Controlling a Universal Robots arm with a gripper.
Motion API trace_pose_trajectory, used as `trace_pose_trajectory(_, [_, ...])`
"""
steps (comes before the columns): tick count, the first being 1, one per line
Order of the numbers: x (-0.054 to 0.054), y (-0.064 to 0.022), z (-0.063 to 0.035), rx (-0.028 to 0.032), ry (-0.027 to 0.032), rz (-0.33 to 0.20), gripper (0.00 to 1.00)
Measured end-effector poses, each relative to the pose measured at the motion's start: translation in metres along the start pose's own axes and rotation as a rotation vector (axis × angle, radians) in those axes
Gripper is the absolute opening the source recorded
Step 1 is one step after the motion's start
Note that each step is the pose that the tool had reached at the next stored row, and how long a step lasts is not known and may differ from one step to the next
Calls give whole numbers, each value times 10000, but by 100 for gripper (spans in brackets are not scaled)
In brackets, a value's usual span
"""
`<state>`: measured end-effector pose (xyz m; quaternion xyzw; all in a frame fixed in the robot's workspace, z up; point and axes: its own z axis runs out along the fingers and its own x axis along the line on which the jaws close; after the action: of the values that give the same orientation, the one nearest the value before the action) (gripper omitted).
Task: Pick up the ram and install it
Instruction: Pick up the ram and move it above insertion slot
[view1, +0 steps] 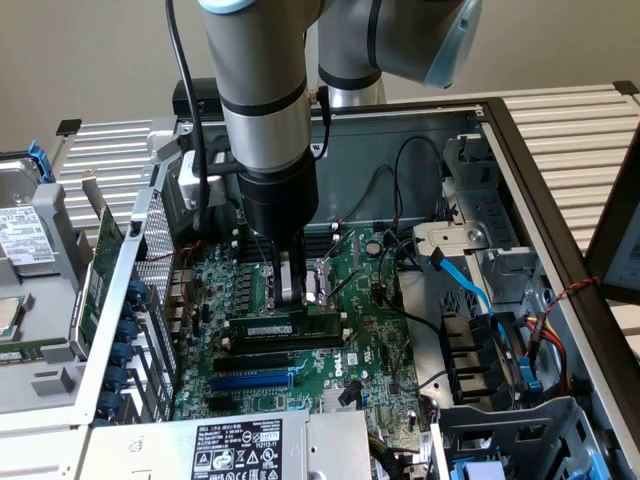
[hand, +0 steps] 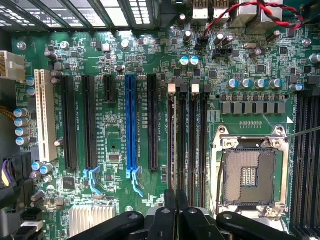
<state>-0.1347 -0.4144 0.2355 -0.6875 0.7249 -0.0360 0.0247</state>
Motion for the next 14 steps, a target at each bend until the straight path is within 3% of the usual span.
trace_pose_trajectory(14, [-1,-8,7,1,-4,-33,12])
